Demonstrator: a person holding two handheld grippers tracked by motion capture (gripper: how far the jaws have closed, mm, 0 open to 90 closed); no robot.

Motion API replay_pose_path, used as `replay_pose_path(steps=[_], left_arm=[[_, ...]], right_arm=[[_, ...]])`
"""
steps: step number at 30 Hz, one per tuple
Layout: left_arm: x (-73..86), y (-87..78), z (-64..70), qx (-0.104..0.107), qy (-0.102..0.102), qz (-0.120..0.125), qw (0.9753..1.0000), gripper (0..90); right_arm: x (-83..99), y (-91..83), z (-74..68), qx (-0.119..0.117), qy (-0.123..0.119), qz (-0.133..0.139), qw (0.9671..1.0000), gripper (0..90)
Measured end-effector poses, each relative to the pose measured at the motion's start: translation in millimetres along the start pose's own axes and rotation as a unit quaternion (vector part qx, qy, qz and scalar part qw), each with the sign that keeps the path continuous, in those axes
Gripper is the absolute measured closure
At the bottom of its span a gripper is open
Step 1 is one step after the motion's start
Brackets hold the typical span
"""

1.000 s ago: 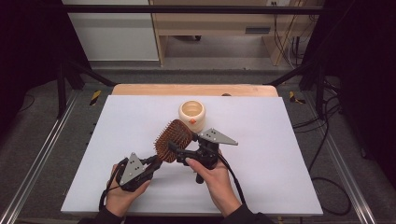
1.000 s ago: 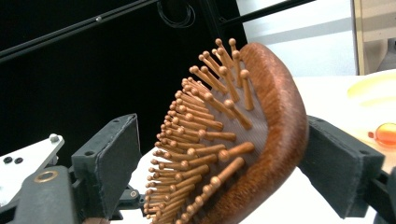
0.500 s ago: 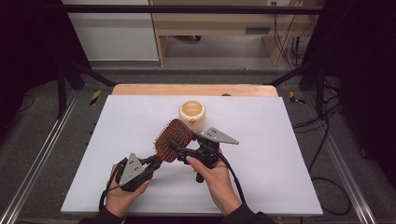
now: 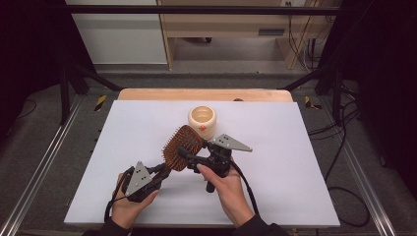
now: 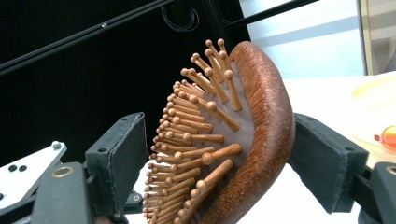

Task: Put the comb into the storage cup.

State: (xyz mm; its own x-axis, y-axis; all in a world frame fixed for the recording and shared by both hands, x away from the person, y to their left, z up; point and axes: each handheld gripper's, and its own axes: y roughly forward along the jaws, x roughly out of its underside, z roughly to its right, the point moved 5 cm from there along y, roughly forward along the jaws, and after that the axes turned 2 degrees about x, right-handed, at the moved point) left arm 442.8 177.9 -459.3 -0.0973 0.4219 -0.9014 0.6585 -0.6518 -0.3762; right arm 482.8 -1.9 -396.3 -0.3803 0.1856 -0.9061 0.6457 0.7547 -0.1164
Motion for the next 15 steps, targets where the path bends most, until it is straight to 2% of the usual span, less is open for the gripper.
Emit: replay_pose_path(steps=[12,15], left_arm=[[-1.3,0.0,1.9,0.001,0.002,0.003,1.0,72.9],[-1.8,-0.3,2.5,0.003,0.004,0.007,1.0,72.9]], right_arm=[[-1.1,-0.3,0.0,-0.009,0.008,0.002,0.9999,29.4],[-0.3,-0.1,-1.0,-0.015,0.016,0.0,0.9997,31.2]])
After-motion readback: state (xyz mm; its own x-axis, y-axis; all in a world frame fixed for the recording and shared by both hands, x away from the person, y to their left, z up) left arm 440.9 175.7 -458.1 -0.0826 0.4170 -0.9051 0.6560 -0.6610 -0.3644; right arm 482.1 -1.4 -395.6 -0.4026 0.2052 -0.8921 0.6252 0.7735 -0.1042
